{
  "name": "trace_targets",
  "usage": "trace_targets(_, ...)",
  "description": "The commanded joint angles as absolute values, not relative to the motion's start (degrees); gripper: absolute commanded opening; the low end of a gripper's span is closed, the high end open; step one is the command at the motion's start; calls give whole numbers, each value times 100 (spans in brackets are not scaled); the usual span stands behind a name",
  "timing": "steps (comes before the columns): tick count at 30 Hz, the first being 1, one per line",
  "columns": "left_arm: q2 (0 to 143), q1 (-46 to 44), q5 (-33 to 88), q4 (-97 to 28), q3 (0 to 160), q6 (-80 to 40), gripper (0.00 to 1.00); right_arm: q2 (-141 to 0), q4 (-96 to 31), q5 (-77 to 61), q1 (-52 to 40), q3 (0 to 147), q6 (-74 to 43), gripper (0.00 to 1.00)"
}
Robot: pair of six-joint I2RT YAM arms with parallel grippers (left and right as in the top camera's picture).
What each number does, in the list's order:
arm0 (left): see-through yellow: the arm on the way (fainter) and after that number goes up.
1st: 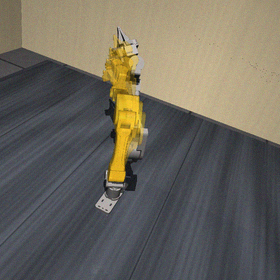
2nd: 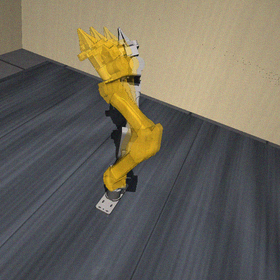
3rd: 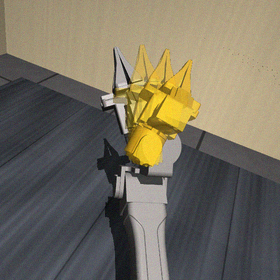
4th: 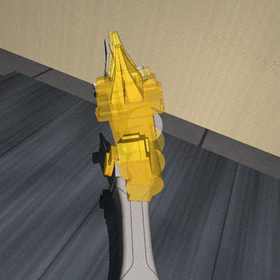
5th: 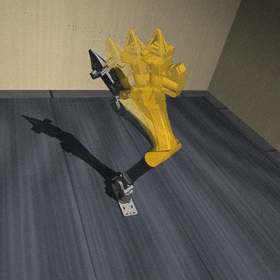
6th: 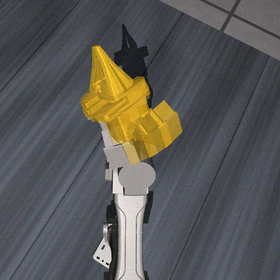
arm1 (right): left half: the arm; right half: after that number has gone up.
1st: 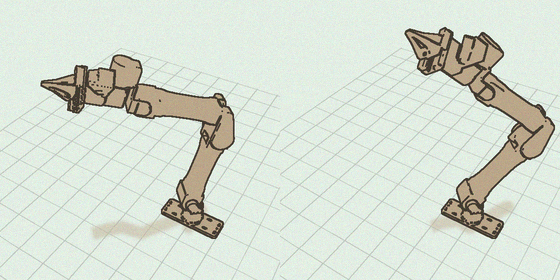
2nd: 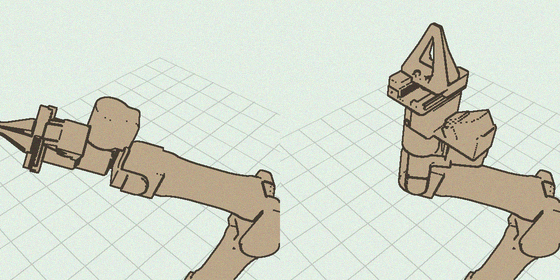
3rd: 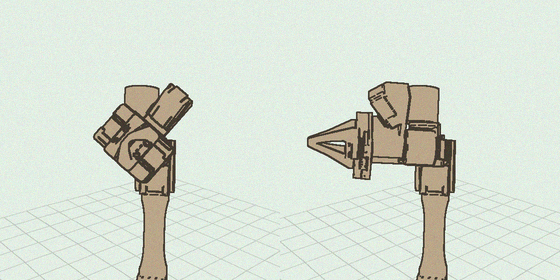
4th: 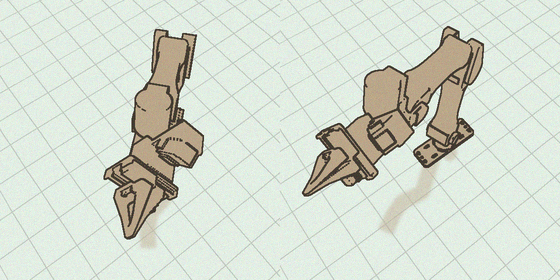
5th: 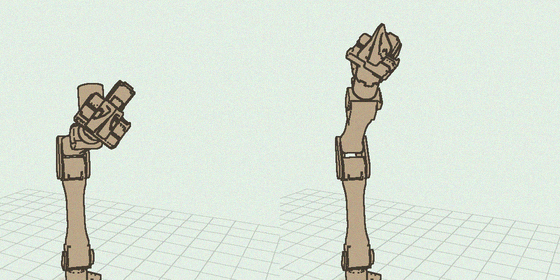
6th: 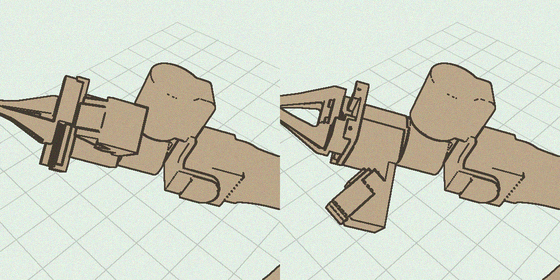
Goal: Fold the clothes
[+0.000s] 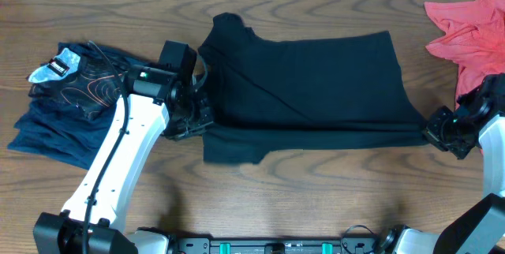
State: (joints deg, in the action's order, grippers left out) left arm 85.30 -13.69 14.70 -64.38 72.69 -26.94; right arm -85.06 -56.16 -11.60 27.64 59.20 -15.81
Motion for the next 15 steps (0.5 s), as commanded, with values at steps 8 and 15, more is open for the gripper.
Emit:
trace_targets(8,8565,-1345,1431,-5889,7262,-2707,6,-8449,-5902,-1887,2563,5990,-1378,1)
trace_targets(15,8573,-1345,838,-5728,7205,-2762,6,-8449,-5483,-1896,2576,5990,-1487,1)
